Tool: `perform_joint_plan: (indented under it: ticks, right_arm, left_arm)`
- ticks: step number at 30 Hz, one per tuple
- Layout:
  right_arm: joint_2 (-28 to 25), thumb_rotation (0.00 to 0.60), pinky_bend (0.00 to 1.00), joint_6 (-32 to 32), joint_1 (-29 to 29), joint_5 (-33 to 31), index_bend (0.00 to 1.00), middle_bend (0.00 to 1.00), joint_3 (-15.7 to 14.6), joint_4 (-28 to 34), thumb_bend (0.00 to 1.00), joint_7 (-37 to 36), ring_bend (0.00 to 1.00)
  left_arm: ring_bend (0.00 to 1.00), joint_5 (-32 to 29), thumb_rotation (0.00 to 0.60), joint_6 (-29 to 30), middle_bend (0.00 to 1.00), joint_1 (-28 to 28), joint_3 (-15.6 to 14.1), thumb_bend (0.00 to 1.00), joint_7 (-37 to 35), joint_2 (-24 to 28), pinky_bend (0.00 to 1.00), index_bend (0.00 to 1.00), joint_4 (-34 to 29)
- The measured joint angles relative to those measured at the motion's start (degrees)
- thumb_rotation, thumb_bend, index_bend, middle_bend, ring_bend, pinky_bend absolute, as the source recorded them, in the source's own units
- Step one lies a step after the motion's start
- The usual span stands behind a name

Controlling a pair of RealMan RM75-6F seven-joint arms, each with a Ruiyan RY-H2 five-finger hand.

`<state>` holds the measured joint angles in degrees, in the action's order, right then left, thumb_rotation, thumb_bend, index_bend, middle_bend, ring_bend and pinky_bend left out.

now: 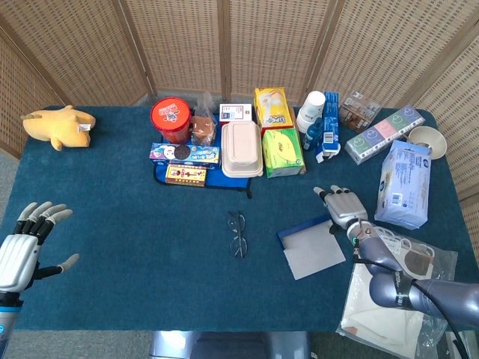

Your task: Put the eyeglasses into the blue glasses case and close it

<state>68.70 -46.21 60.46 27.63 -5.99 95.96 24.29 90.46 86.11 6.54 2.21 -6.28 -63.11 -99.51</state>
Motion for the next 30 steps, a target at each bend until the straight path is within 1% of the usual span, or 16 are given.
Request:
perform_joint_plan:
  ticks: [3,7,10,13,16,19,25,30]
  right_arm:
    - [0.12,0.600,0.14,-1.62,-1.27,5.00,0.00,0.18,0.91,0.28,0.31,-1.20,0.00]
    - [1.34,0.600,0.13,-4.43,-3.83,13.75,0.00,0.11,1.99,-0.17,0.30,-3.50,0.00]
    - [2.80,0.600,0.13,-6.18,-5.87,19.46,0.00,0.09,2.53,-1.06,0.30,-5.20,0.00]
    - [4.38,0.600,0.13,-7.28,-7.69,23.50,0.00,0.09,2.80,-2.09,0.30,-6.29,0.00]
    - [5.50,0.600,0.13,-7.83,-9.12,25.63,0.00,0.09,2.86,-2.57,0.30,-6.40,0.00]
    - [5.97,0.600,0.12,-8.36,-10.08,26.42,0.00,0.08,2.79,-2.24,0.30,-5.64,0.00]
    - [6.62,0.600,0.12,-8.64,-11.42,27.06,0.00,0.07,2.45,-1.58,0.30,-3.66,0.00]
    - [7.70,0.600,0.11,-8.09,-11.99,27.02,0.00,0.07,2.62,-2.23,0.30,-2.62,0.00]
  left_arm:
    - [0.10,0.13,0.600,0.21,0.18,-0.11,-0.11,0.13,-0.04,-0.02,0.00,0.19,0.01]
    - [0.10,-0.01,0.600,0.65,0.18,-0.48,-0.25,0.13,-0.13,0.16,0.00,0.19,0.05]
    - [0.10,0.00,0.600,0.87,0.18,-0.63,-0.32,0.13,-0.19,0.33,0.00,0.19,0.03]
    - [0.10,0.02,0.600,0.98,0.18,-0.69,-0.34,0.13,-0.30,0.47,0.00,0.19,0.01]
    - [0.10,0.04,0.600,0.93,0.18,-0.66,-0.37,0.13,-0.32,0.50,0.00,0.19,0.02]
    - [0.10,0.02,0.600,0.78,0.18,-0.56,-0.37,0.13,-0.32,0.44,0.00,0.19,0.08]
    - [0.10,0.10,0.600,0.51,0.18,-0.29,-0.31,0.13,-0.35,0.28,0.00,0.19,0.21]
    - [0.10,0.20,0.600,0.71,0.18,-0.32,-0.29,0.13,-0.35,0.43,0.00,0.19,0.14]
